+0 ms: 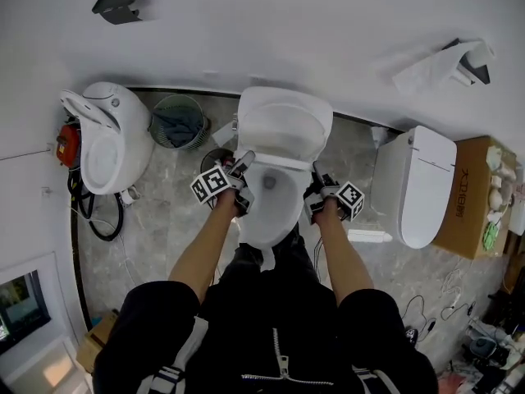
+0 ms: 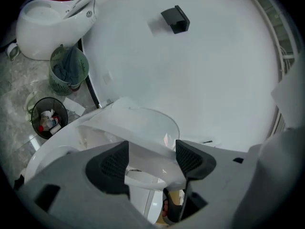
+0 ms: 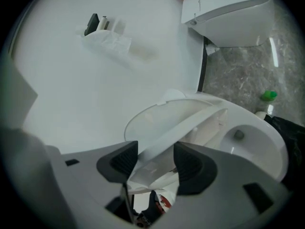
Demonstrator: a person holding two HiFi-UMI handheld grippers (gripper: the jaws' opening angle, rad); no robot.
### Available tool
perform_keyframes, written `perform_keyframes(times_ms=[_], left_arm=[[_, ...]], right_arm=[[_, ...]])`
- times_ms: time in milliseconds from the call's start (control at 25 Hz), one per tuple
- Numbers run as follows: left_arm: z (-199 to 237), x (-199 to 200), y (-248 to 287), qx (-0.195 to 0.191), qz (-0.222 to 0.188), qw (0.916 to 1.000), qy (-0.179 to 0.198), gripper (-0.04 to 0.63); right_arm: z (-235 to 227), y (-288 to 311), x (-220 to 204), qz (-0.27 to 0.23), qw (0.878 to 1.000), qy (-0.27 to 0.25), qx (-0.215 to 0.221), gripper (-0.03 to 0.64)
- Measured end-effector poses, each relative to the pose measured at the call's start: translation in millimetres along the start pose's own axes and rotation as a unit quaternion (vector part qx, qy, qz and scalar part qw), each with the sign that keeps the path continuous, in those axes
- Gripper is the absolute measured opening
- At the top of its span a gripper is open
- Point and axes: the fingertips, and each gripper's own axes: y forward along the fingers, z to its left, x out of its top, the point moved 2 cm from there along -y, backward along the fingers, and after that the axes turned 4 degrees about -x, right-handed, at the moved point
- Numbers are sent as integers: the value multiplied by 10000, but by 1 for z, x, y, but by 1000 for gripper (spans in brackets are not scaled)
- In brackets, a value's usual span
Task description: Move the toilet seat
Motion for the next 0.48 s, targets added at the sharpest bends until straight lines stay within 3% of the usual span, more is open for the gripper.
perform_keyframes(times_ms=[480], left_arm=[[-11, 45, 64, 403, -562, 9971, -311, 302]], right_arm=[[31, 55, 40, -111, 9992, 357, -112, 239]])
